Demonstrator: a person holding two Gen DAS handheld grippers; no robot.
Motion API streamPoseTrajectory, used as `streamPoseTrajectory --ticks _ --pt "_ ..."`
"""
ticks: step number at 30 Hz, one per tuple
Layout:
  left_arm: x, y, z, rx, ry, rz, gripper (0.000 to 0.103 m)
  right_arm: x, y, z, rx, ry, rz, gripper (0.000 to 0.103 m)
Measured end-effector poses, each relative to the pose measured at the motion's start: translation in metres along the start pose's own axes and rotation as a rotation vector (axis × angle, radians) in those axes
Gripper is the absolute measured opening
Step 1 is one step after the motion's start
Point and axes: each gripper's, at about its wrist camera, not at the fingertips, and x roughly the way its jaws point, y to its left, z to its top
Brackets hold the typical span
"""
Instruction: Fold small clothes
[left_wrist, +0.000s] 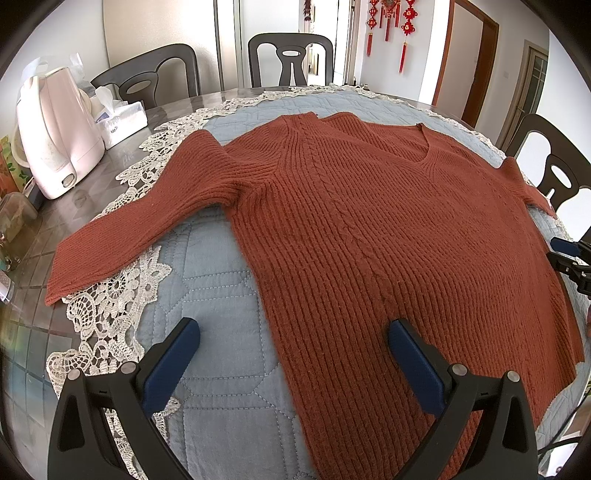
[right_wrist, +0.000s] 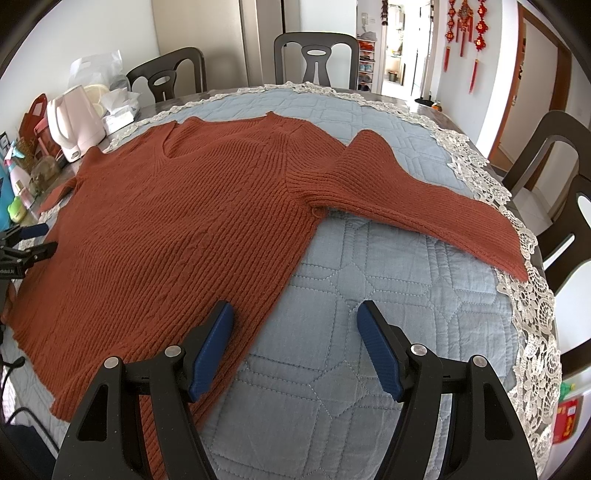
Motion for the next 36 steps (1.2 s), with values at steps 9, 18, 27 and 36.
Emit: streamPoseTrajectory --ticks 9,18,27,36 --pt "0.001 0.001 0.0 -0.005 0.0 0.002 0.103 -0.001 0.001 -0.001 0.001 0.001 0.001 0.07" --pt "0.0 0.0 0.0 -0.011 0.003 0.008 0.103 -0.016 0.008 0.006 0.074 -0.021 0.042 0.07" --pt "-0.016 0.01 0.003 -0.051 -0.062 -0.005 0.098 -0.03 0.052 0.029 -0.007 -0.095 0.09 0.07" --pt "-0.037 0.095 0.012 -0.258 -0.17 0.104 0.094 -0.003 0.084 0.052 -0.086 -0.089 0.136 0.07"
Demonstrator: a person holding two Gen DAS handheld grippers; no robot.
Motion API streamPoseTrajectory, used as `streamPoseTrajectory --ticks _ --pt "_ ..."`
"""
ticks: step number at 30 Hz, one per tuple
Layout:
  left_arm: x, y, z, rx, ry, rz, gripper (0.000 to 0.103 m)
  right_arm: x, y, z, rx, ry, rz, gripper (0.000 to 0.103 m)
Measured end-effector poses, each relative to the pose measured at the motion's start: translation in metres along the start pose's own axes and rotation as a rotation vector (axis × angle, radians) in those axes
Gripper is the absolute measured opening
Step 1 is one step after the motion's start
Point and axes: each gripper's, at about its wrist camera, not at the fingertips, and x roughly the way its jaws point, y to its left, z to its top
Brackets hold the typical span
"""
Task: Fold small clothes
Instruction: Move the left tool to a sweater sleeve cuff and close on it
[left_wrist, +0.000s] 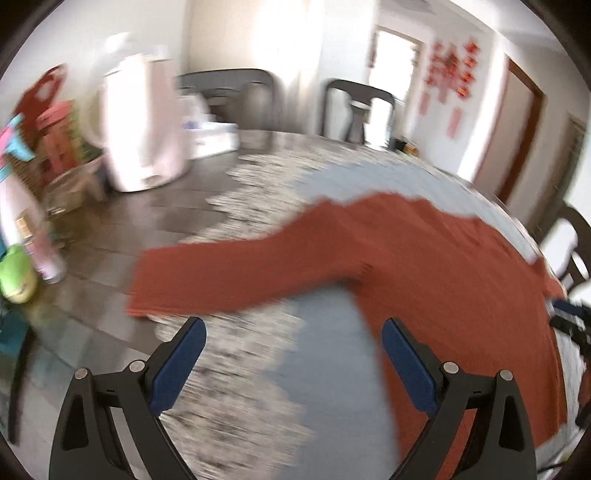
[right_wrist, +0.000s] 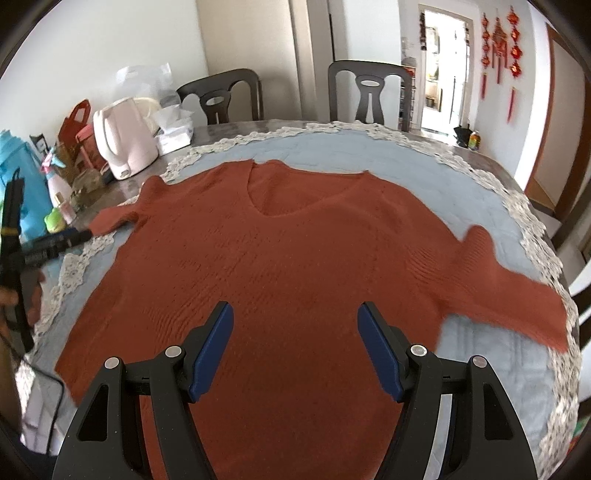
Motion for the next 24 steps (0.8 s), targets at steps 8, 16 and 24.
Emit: streamPoseTrajectory --ticks 8,16,24 --pt "0.029 0.061 0.011 -0.117 0.042 0.14 0.075 0.021 -0.002 0.005 0.017 0.026 0.032 0.07" --pt "0.047 0.077 0.012 -0.139 0.078 0.173 0.063 0.033 -0.009 0.002 0.028 0.072 0.033 0.07" --pt "0.052 0.081 0.012 -0.147 0.074 0.208 0.041 0.037 -0.006 -0.005 -0.015 0.069 0.004 0.07"
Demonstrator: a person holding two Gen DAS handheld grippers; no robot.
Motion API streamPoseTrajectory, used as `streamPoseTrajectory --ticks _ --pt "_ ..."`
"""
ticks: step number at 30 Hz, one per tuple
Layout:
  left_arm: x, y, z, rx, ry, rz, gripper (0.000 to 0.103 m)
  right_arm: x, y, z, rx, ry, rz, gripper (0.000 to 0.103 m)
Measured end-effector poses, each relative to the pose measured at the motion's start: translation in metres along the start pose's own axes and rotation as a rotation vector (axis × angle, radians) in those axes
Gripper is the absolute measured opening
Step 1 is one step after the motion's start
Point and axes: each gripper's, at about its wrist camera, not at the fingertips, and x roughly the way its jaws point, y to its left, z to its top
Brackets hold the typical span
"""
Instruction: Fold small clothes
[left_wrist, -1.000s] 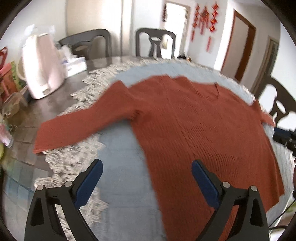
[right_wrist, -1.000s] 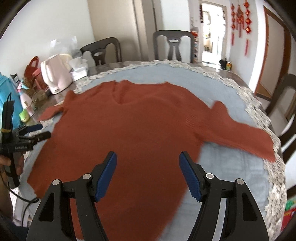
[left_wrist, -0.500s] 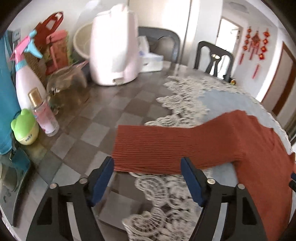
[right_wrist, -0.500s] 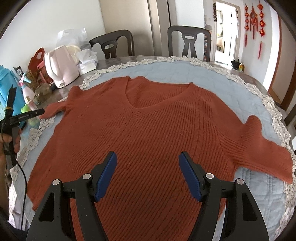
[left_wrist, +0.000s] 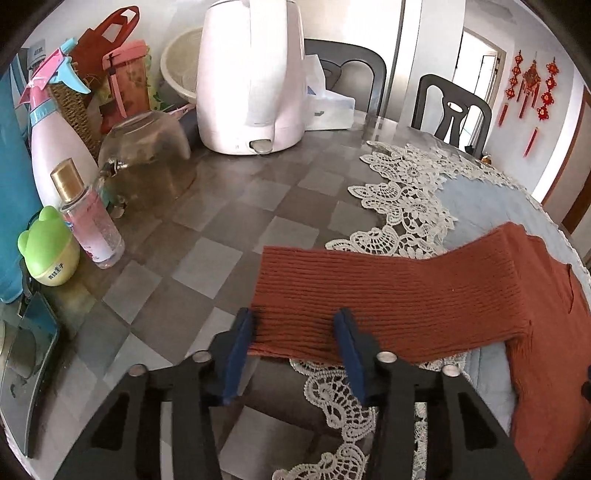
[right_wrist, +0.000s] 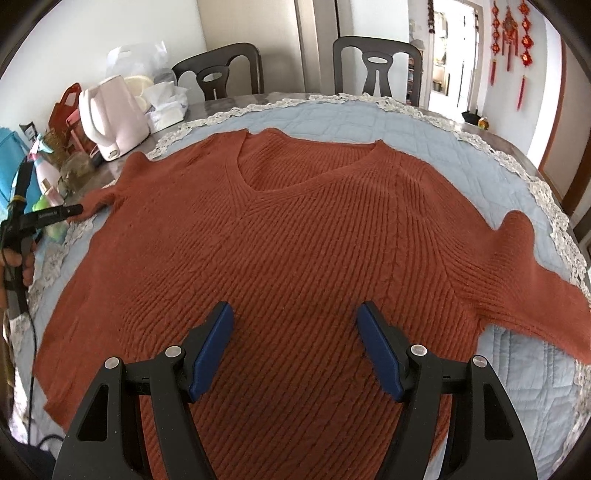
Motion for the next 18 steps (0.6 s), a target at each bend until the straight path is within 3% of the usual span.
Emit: streamPoseTrajectory --ticks 6,9,14,18 --pt "0.003 -0.001 0.003 0.007 -0.003 -0.057 0.012 0.002 0.001 0.0 -0.016 0.0 -0.012 0.07" --pt "-0.001 -0.004 0.006 0.003 -0.01 -0.081 0.012 0.003 0.0 -0.001 -0.012 -0.001 -0.007 0.07" --pt "-0.035 -0.023 0.022 -0.001 -0.085 -0.219 0.012 0.002 0.0 -0.001 -0.016 -0.001 -0.013 0.07" --pt "-0.064 -0.066 0.036 0.063 -0.138 -0.351 0.012 0.002 0.0 -0.001 -0.016 -0.001 -0.013 0.07"
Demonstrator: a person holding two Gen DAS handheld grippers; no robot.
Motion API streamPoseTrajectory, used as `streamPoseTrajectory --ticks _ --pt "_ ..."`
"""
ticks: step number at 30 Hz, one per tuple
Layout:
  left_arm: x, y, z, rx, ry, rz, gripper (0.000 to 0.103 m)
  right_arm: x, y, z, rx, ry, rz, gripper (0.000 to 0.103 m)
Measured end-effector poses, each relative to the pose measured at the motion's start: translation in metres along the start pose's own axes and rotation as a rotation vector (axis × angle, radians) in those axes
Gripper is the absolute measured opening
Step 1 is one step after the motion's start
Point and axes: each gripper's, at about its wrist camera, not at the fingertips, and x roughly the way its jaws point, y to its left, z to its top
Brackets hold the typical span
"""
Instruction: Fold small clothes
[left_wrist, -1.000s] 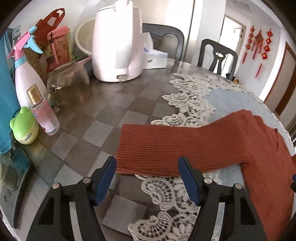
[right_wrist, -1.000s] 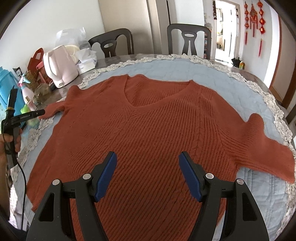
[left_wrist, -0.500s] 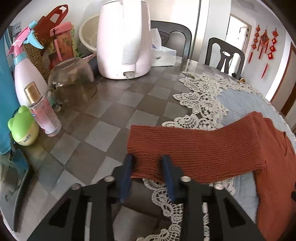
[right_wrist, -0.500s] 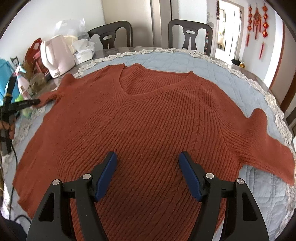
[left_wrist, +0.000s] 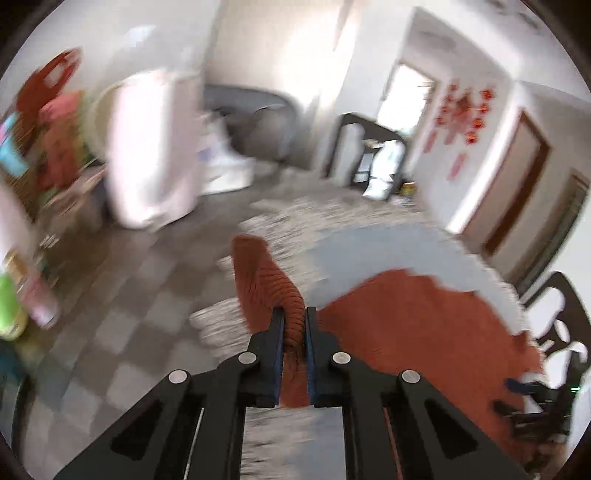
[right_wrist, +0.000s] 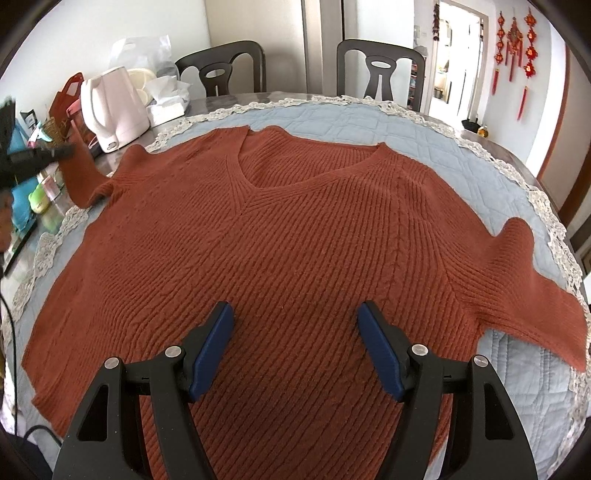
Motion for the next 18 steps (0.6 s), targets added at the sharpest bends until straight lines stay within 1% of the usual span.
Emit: streamPoseTrajectory --ticks 3,5,8,10,13,14,15,16,18 --pt "0.007 -0.046 0.012 0.052 -0.003 -0.125 0.012 0.0 0.0 0.001 0.002 0.0 0.003 0.07" --pt "0.02 -0.078 0.013 0.088 0.017 -0.199 0.012 0.001 -0.001 0.001 0.006 -0.001 0.007 0.07" --pt "0.046 -0.121 0.005 0.132 0.08 -0.3 0.012 0.001 -0.002 0.001 0.013 -0.003 0.015 0.07" --pt "0.068 -0.145 -0.006 0.159 0.15 -0.368 0.012 0.001 -0.002 0.001 0.015 -0.004 0.016 0.07" --pt "0.091 -0.161 -0.02 0.16 0.245 -0.409 0.015 0.0 -0.003 0.001 0.015 -0.004 0.017 0.07" --pt "0.094 -0.161 -0.022 0.153 0.261 -0.416 0.02 0.0 -0.004 0.001 0.018 -0.005 0.021 0.07" --pt "0.088 -0.161 -0.026 0.142 0.262 -0.425 0.025 -0.001 -0.006 0.001 0.025 -0.008 0.03 0.07" --pt "0.082 -0.157 -0.026 0.133 0.252 -0.436 0.027 -0.002 -0.008 0.001 0.036 -0.012 0.041 0.07" --pt "0.067 -0.146 -0.023 0.121 0.206 -0.442 0.035 -0.006 -0.013 0.002 0.083 -0.01 0.069 0.07"
